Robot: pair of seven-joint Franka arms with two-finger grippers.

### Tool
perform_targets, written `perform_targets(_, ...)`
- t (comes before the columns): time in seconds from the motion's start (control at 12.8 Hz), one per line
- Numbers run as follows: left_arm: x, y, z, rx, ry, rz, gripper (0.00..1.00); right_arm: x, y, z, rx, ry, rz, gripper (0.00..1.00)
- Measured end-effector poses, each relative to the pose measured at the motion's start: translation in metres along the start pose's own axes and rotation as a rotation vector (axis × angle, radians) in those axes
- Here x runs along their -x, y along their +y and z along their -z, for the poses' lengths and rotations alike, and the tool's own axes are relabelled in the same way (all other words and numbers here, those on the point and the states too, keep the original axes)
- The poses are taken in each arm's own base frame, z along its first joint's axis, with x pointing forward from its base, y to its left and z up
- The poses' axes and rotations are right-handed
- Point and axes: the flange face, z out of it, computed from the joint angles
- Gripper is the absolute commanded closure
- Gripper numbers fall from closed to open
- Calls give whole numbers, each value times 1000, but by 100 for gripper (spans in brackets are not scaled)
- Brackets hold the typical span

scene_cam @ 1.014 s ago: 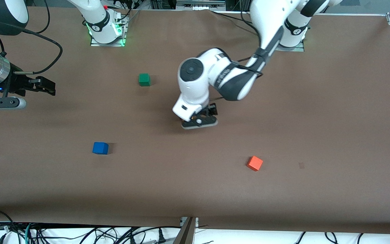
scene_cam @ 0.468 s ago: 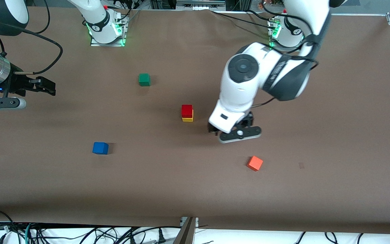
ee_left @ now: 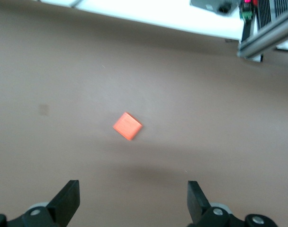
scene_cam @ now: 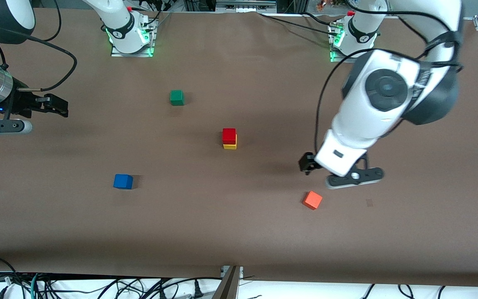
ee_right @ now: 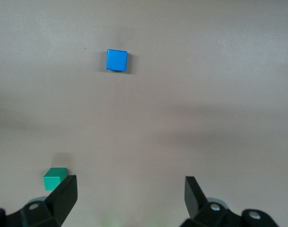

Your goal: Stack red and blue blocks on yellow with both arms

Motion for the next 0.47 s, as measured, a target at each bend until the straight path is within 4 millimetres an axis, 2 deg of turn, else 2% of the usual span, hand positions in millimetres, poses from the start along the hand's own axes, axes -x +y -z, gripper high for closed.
perform_targets(0.23,-18,-64,38,-20,2,13,0,0,0,0,0,0,0,0)
perform_targets(0.47,-21,-111,86,-21,38,52,0,0,0,0,0,-1,0,0)
